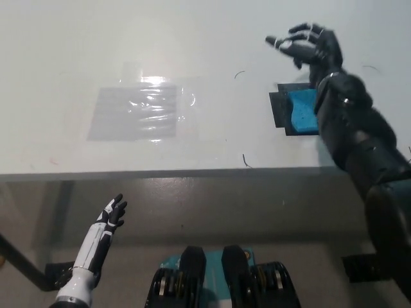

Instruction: A soft sponge is kept on the balc marked spot on the table infront of the robot and it uses its right hand fist to press down on it and drrags it across the table in a back and forth manner twice to clean it

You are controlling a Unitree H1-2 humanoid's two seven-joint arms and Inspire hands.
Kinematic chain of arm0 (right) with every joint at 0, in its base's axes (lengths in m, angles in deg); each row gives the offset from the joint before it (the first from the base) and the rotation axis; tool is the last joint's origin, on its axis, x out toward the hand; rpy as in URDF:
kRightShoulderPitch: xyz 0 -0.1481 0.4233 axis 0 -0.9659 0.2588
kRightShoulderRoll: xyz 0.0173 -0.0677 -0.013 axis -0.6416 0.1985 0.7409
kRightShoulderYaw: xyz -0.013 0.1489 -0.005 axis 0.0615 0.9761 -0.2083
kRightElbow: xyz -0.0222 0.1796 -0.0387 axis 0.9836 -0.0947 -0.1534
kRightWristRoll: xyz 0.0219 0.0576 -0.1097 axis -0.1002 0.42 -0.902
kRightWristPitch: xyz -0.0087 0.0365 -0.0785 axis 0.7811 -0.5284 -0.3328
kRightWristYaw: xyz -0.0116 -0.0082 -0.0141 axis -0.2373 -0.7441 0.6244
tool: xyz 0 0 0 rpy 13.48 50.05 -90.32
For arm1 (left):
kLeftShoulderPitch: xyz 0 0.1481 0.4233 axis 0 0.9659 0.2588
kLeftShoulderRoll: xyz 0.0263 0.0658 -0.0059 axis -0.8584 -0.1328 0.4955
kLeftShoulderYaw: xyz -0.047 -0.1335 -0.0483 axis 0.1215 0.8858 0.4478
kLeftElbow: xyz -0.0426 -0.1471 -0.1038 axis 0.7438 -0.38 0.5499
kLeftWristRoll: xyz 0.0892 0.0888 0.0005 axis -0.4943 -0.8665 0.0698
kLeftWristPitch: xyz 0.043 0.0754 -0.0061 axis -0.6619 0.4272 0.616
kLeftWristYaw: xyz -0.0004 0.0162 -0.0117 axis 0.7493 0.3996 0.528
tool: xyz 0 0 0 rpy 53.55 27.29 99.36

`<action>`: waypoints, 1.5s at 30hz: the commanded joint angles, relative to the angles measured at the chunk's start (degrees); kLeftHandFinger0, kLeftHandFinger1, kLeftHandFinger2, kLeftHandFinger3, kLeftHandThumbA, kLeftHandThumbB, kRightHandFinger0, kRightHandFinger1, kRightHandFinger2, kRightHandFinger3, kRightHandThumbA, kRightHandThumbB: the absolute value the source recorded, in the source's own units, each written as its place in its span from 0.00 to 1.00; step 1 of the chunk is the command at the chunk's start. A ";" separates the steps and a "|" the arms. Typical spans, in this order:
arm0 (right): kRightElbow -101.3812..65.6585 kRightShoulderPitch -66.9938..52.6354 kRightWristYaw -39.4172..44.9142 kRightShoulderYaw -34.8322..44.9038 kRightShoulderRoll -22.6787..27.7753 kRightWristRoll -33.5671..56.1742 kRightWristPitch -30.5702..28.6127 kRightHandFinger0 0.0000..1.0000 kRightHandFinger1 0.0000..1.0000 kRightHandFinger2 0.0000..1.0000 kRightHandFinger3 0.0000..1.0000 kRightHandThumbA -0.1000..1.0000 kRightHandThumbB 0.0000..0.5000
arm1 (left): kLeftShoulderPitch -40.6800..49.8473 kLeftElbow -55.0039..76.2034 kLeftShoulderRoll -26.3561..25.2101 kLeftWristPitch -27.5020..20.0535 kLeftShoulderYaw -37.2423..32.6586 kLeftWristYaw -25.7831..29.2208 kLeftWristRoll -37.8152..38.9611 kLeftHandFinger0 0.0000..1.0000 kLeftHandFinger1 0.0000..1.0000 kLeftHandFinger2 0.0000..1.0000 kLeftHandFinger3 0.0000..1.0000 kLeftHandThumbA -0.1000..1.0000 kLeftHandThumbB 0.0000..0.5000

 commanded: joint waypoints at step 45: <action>-2.38 -8.54 4.46 -0.05 -18.46 -4.68 -8.70 0.00 0.00 0.08 0.02 1.00 0.15 | 3.70 0.47 -0.04 -5.04 -1.99 -1.90 0.28 1.00 1.00 1.00 1.00 1.00 0.06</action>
